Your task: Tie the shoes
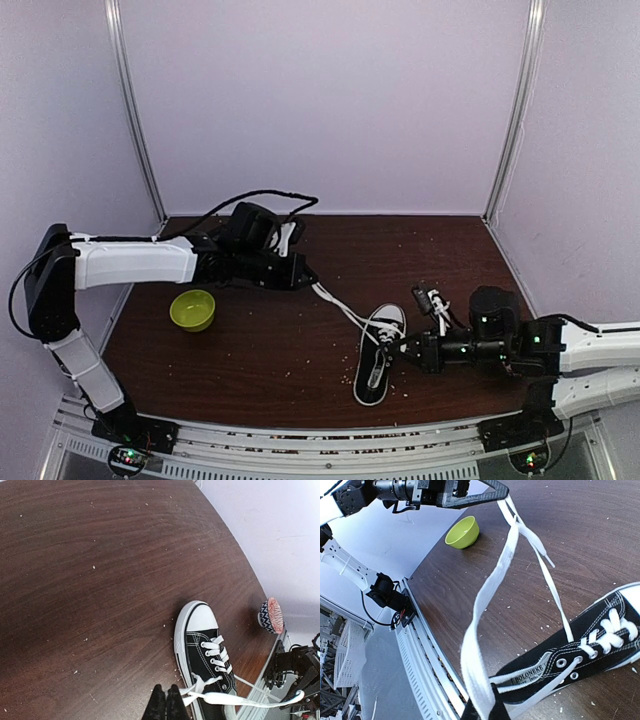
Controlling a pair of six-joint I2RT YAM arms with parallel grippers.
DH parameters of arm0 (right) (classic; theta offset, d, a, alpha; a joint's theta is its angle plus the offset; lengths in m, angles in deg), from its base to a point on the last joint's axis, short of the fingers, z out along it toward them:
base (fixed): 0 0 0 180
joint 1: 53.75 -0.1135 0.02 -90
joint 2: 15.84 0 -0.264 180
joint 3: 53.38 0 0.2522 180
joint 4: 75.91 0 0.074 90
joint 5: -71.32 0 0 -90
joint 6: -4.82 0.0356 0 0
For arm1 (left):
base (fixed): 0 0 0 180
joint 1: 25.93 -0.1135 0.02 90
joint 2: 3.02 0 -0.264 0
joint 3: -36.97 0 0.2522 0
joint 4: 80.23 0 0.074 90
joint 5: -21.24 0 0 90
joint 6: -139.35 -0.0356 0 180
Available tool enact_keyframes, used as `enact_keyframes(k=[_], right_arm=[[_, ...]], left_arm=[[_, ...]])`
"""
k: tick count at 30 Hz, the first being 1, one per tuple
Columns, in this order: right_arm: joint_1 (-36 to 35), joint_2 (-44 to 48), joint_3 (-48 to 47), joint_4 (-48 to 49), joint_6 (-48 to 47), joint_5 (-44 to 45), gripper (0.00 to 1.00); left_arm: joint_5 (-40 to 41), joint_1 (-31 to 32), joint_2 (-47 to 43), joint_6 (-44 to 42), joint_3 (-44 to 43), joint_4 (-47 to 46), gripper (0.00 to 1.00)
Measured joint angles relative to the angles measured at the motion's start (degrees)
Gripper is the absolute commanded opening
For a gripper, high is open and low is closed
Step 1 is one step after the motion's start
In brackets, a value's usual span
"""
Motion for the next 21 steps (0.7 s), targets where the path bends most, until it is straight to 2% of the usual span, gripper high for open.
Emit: enact_keyframes(k=[3,9,12,17,18,21], right_arm=[[-0.59,-0.87,-0.81,1.29,1.38,2.21,0.00],[-0.72,-2.14,-1.62,1.05,5.84,14.88,0.00],[0.07,-1.68,1.31,2.84,10.75,21.31,0.00],[3.65,-2.12,8.37,3.23,18.40,27.04,0.00],[3.78,-2.62,8.59,2.60,19.26,27.69,0.00],[3.80,-4.52,8.28,1.53,20.81,29.18,0.00]], left_arm=[[0.74,-0.04,-1.29,-0.70,0.33,0.39,0.00],[-0.15,-0.15,-1.66,-1.86,1.84,-0.15,0.00],[0.52,-0.42,-1.44,-1.68,2.03,0.20,0.00],[2.54,-1.55,1.49,0.94,1.97,0.24,0.00],[3.06,-1.77,2.36,1.42,1.97,0.35,0.07],[3.96,-2.01,4.28,2.38,1.97,1.01,0.46]])
